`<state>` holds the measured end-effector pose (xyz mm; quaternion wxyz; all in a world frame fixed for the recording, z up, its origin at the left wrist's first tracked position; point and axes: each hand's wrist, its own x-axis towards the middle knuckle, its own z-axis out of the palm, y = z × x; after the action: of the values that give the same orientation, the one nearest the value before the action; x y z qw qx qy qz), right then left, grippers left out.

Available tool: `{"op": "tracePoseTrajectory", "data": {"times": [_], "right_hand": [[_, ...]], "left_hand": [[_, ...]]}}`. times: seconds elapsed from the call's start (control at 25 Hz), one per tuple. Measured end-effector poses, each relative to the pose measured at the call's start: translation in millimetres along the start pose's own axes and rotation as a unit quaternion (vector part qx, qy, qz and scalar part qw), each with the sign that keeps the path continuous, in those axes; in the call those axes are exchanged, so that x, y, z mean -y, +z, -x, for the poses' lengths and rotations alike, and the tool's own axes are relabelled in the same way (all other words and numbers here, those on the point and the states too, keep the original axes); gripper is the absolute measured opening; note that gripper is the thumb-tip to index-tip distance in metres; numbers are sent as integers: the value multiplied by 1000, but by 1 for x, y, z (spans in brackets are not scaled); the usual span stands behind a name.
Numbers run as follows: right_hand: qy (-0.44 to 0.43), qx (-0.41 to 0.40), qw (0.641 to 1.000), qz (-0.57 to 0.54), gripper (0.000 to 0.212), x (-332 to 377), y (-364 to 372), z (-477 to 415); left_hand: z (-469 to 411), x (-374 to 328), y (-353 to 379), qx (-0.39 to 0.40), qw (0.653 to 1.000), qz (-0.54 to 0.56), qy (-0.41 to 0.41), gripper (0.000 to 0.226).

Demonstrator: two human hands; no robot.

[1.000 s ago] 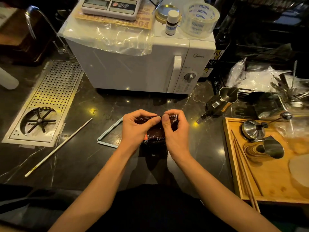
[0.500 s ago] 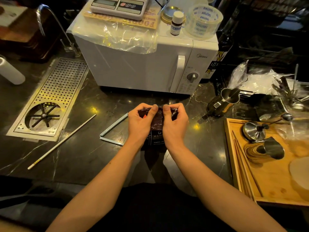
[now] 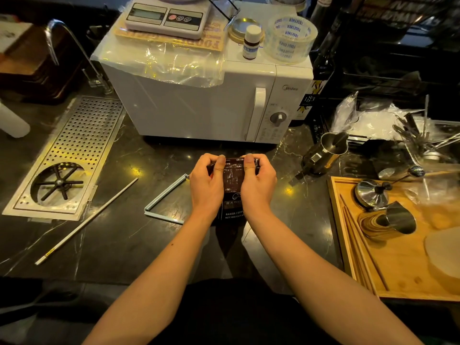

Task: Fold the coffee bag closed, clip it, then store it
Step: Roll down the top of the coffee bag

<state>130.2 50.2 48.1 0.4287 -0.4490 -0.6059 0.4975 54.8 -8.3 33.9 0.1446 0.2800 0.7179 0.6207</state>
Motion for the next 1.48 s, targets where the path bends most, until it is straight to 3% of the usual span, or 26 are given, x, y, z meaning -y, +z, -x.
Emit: {"op": "tracePoseTrajectory", "data": {"times": [0.32,0.6,0.72,0.8,0.92,1.16,1.28,1.48], "right_hand": [[50,-4,999,-13,23,-3,3,-7],[72,20,997,-29,27,-3,-2,-10],[66,36,996,-39,26,-5,-9,-6],[41,35,998,-16,25,-7,-14,-2],[-9,35,999,7,23,-7,-19,1],[-49,55,997,4,18,-6,-23,7],[-73,144,987,15,8,1,-36,-1],[-162,269,942,118,9,19,-53,-28]], "left_hand": [[-5,0,1,-53,992,101,-50,12],[-13,6,-18,80,981,147,-95,21],[-14,3,-28,160,975,106,-113,29],[-14,-3,-36,183,980,21,-81,29],[-17,-16,-47,166,979,-109,41,18],[-14,-36,-43,135,981,-122,63,4],[-13,-35,-46,132,980,-124,86,2],[-13,-38,-46,147,973,-122,125,2]]}}
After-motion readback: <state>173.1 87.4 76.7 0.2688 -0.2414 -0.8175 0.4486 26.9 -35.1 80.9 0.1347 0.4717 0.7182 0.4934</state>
